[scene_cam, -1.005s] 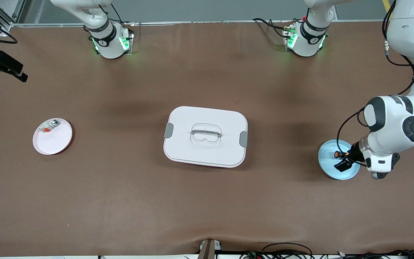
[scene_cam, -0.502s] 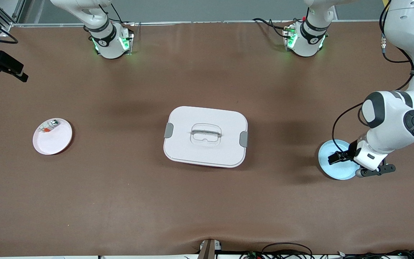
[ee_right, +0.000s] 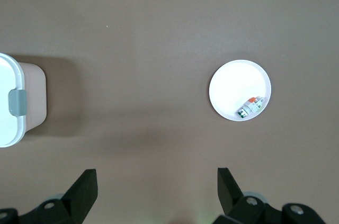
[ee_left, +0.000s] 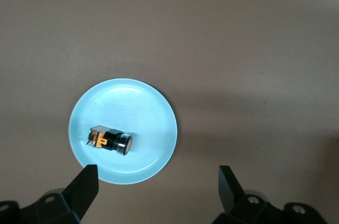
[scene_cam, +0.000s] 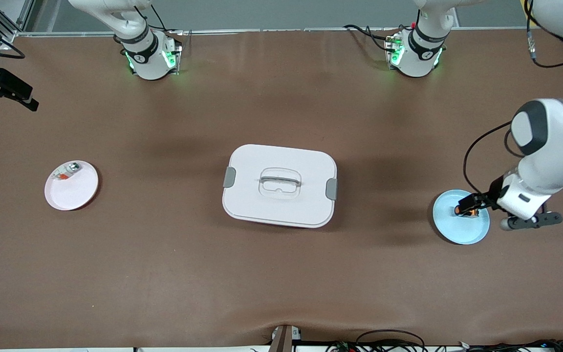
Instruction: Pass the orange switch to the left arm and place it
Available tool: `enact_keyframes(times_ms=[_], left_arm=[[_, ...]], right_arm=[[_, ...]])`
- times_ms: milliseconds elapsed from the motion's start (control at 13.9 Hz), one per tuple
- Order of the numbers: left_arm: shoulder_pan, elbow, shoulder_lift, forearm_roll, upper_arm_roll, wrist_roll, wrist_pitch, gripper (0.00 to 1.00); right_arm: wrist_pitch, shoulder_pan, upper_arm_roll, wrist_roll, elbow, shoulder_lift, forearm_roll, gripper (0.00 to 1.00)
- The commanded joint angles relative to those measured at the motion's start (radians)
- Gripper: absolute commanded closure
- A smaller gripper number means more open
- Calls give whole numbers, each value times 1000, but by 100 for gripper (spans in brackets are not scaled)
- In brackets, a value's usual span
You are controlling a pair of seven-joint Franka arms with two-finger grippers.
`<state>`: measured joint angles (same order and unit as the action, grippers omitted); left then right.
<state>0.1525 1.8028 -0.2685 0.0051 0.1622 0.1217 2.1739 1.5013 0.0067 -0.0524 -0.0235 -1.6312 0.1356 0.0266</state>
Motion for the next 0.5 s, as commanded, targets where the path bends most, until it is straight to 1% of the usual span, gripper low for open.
enact_keyframes(times_ms=[0, 431], left_arm=[[4, 18, 77, -5, -10, -30, -55, 0], [4, 16, 193, -5, -6, -33, -143, 0]], right_arm=[[4, 4, -6, 14, -22, 25, 7, 0], [5, 7, -4, 13, -21, 25, 6, 0]])
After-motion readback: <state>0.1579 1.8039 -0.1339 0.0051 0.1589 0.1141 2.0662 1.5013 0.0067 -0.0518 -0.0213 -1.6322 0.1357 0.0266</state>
